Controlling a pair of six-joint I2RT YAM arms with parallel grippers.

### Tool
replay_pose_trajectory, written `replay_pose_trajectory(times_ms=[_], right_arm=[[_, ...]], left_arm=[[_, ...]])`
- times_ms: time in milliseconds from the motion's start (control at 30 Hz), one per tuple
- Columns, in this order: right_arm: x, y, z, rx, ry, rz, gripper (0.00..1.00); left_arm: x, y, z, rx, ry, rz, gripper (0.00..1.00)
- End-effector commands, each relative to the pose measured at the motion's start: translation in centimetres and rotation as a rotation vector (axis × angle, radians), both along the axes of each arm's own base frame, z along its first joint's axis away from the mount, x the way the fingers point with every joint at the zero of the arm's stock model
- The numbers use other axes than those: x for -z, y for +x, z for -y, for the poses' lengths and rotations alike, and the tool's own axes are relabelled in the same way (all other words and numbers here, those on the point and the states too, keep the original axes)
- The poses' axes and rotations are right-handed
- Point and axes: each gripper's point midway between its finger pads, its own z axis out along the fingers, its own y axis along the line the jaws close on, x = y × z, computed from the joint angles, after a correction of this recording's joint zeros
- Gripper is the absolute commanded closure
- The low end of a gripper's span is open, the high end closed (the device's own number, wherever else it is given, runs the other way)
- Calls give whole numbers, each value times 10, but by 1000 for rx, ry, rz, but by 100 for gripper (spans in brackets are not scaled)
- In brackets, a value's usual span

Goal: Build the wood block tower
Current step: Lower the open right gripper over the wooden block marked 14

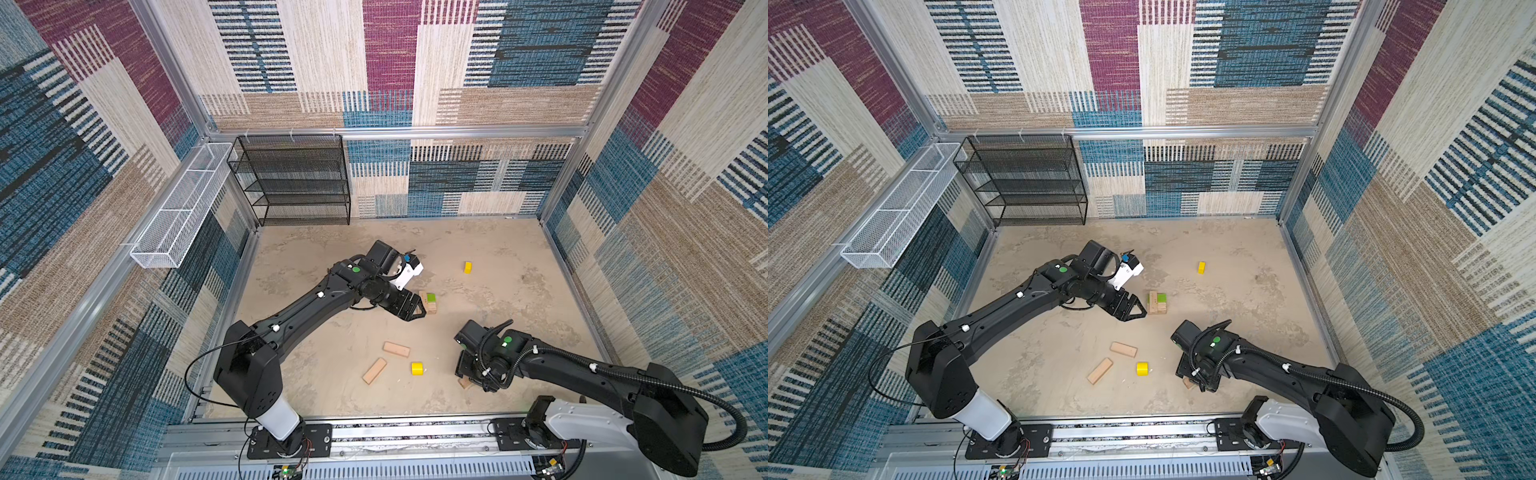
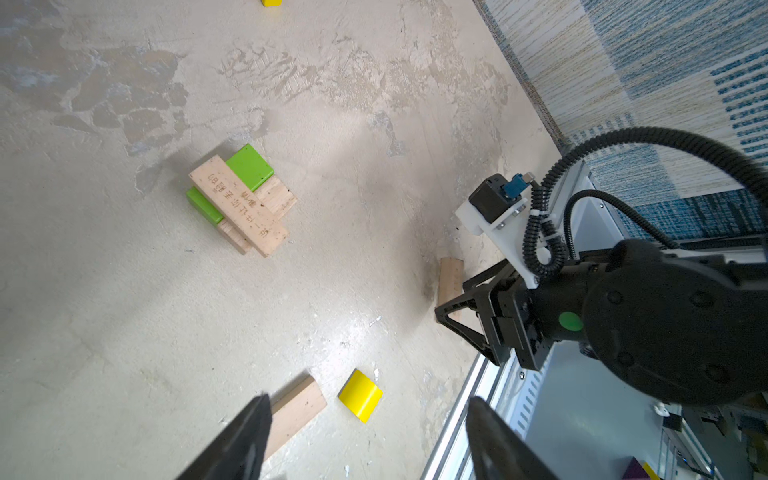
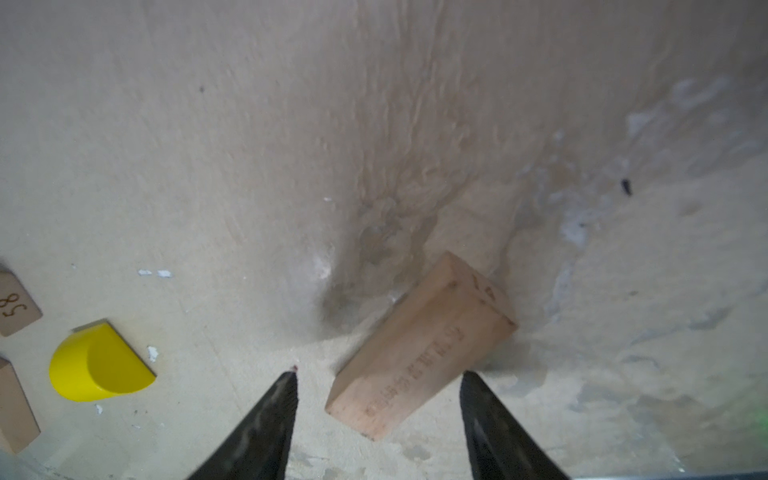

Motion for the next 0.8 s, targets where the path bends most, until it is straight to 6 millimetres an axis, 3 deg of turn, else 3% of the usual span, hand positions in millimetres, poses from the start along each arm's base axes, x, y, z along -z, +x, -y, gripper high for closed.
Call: replay_pose_trajectory(times_ms=[0,167,333,533,767], right_arm=[[3,6,-7,-29,5,9,35],[5,10,-7,-61,-32,10,40],[4,20,-11,-88,-35,46,55],[11,29,-20,-120,-50,45,60],[7,52,-24,-142,-94,128,73]], left_arm=[[1,3,-4,6,32,28,22],[3,4,-4,4,37,23,22],[5,6,-7,-1,64,34,22],[8,8,-8,-6,75,30,22],[12,8,-5,-5,70,7,22]])
